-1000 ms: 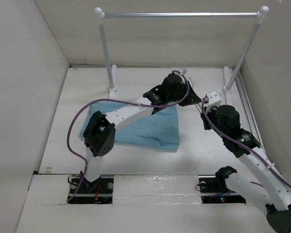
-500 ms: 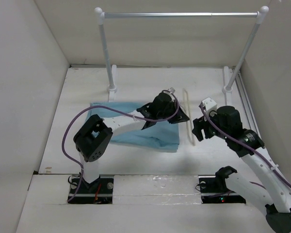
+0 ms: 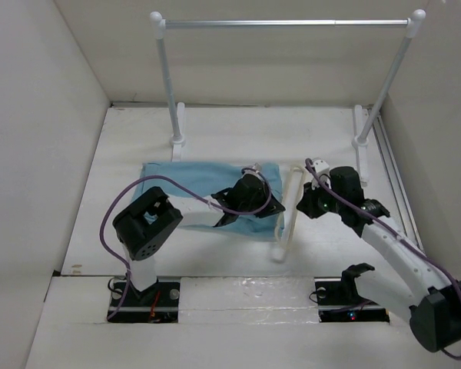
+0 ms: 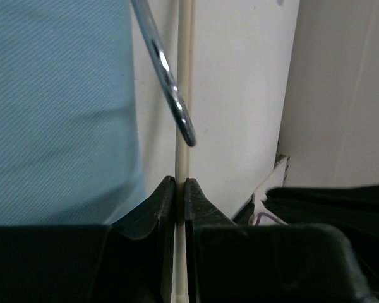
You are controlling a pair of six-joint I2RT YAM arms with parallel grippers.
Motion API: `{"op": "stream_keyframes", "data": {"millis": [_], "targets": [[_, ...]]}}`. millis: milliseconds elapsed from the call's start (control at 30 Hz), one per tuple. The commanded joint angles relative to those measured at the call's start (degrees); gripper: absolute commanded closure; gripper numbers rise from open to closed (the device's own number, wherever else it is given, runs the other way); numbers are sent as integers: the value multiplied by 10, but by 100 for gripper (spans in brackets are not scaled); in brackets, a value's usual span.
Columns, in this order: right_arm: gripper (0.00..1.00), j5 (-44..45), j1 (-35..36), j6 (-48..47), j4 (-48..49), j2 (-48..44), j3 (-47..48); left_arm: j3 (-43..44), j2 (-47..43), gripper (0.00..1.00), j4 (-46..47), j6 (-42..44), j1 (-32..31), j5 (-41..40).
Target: Place the trousers on the hanger
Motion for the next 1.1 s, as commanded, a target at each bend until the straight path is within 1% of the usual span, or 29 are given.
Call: {"op": "stream_keyframes", "data": {"millis": [0, 33, 67, 133, 200, 233, 267, 300, 333, 433, 467, 533, 667, 733, 767, 833, 933, 1067], "targets": [[90, -34, 5, 32, 137, 54, -11, -24, -60, 100, 32, -21, -4, -87], [90, -33, 12, 39, 155, 77, -16, -29, -61, 100, 26, -29, -10, -97], [90, -39, 13, 44, 170, 88, -26, -30, -64, 100, 24, -34, -10, -131], [87, -33, 13, 51, 219, 114, -30, -40, -68, 100, 23, -45, -10, -155], [85, -34, 13, 57, 248, 169, -24, -45, -64, 100, 27, -47, -10, -180], [81, -30, 13, 56, 268, 188, -18, -47, -62, 100, 29, -49, -10, -186], [79, -30, 13, 59, 274, 222, -14, -50, -58, 100, 41, -50, -10, -192], [76, -36, 13, 62, 306, 236, -13, -51, -48, 100, 47, -51, -10, -188], [70, -38, 13, 65, 318, 245, -12, -52, -43, 100, 53, -51, -10, -182], [58, -26, 13, 65, 334, 271, 2, -56, -31, 100, 56, -60, -17, -174], [56, -10, 13, 63, 331, 277, 8, -57, -30, 100, 55, -62, -23, -177], [54, -6, 13, 59, 331, 293, 17, -58, -25, 100, 54, -63, -23, -177], [53, 14, 13, 51, 328, 310, 23, -48, -1, 100, 66, -64, -29, -148], [57, 29, 18, 45, 308, 290, 25, -45, 5, 100, 64, -67, -35, -152], [57, 52, 18, 37, 302, 280, 27, -44, 6, 100, 61, -66, -35, -152], [56, 68, 23, 26, 281, 268, 32, -43, 6, 100, 56, -65, -35, -156], [56, 53, 23, 14, 269, 289, 42, -42, 6, 100, 49, -62, -35, -163], [58, 24, 23, 39, 302, 322, 25, -42, 7, 100, 41, -61, -35, -162]]}}
